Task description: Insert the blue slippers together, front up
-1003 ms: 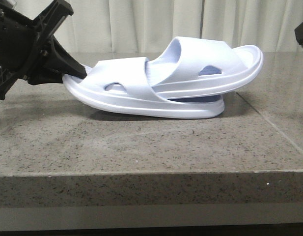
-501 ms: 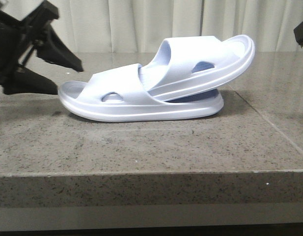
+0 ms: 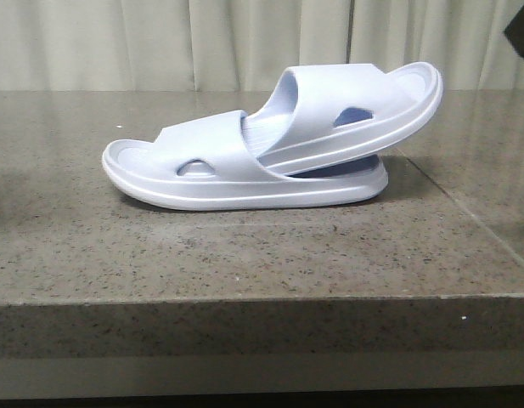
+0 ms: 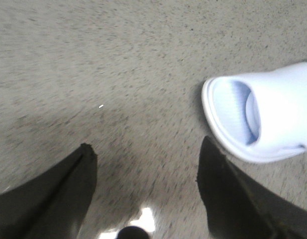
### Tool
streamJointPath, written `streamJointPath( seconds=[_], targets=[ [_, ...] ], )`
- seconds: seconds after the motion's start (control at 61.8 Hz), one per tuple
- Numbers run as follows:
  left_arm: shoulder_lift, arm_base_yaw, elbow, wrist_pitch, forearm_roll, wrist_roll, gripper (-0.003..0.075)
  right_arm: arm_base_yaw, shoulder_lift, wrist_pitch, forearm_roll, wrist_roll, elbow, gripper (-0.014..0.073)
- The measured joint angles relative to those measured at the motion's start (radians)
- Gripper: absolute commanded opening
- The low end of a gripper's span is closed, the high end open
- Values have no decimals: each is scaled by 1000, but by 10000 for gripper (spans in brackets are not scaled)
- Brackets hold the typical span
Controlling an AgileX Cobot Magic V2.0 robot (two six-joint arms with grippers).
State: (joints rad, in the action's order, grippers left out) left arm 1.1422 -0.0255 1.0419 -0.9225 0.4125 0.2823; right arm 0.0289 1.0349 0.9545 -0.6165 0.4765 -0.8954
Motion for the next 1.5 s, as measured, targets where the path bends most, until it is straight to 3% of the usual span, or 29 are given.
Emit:
streamJointPath(
  seconds=[0.194, 0.356, 0.55, 0.793, 0.874, 1.1, 1.229, 1.504],
  targets=[
    [-196, -18, -10, -107, -214, -138, 440, -29, -168, 97, 296, -237, -10, 527],
    [-331, -18, -41, -176, -393, -240, 440, -29, -339, 139, 464, -388, -3, 523],
    [-456, -18, -114, -198, -481, -274, 440, -29, -510, 157, 502, -434, 37, 518],
    [-510, -18, -201, -96, -481, -282, 434, -29, -607, 167, 508, -439, 72, 516],
    [-510, -18, -221, -74, -477, -282, 382, -29, -609, 167, 508, -439, 72, 457],
    [-510, -18, -261, -19, -423, -282, 94, -29, -609, 167, 508, -439, 72, 91],
    [-510, -18, -276, 20, -387, -282, -8, -29, -609, 167, 508, -439, 72, -65],
    [-510, -18, -291, 72, -364, -282, -20, -29, -609, 167, 508, -441, 72, -68]
  ],
)
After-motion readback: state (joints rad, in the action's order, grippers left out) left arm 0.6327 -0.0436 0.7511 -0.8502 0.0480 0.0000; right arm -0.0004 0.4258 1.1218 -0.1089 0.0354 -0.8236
